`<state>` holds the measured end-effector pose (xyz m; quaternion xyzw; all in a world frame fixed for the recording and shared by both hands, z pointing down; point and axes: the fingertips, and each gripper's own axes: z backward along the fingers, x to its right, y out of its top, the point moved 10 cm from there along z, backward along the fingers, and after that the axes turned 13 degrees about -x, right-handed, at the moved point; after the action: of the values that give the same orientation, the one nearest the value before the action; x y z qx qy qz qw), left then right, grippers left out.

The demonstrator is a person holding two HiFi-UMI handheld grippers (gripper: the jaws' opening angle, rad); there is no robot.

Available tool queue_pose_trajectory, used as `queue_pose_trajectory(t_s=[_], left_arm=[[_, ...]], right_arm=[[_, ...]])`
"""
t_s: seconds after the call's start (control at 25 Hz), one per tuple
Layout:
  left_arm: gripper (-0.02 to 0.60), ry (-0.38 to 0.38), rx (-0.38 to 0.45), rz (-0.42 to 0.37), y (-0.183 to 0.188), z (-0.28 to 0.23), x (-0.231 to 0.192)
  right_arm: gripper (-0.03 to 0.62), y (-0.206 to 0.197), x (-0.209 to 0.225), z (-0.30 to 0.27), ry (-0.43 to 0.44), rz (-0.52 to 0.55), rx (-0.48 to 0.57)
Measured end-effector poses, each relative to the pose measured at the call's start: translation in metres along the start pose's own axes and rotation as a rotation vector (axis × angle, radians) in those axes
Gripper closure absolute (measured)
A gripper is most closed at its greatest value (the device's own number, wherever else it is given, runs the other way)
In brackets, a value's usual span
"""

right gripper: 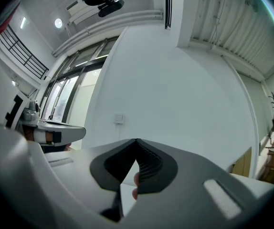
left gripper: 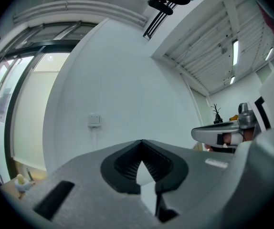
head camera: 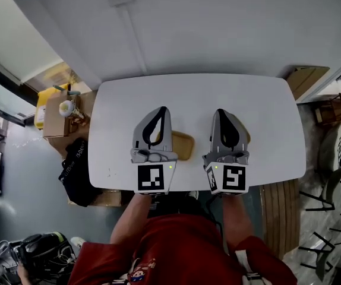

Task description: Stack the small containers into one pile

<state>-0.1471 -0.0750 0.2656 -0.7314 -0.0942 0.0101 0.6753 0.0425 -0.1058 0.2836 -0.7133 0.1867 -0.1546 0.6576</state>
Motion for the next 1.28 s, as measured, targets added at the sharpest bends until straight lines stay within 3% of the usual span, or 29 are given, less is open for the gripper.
queue_pose_trajectory(t_s=[0.6,1.08,1.28], left_arm=[[0.580,-0.054,-0.057,0.027,-0.031,-0.027,-0.045],[0.557,-0.123,-0.344,0.022,-0.106,-0.028,-0.064],[0.506,-0.180,-0.479,0.035,-0.143,-0.031,-0.064]], right_arm=[[0.592,-0.025,-0.028,-0.039,-0.023,-0.055,-0.095],[0.553,-0.099,-0.050,-0.037,-0.041,-0.114,-0.327],[0.525,-0.132,-0.057,-0.035,-0.086,-0.128,-0.449]])
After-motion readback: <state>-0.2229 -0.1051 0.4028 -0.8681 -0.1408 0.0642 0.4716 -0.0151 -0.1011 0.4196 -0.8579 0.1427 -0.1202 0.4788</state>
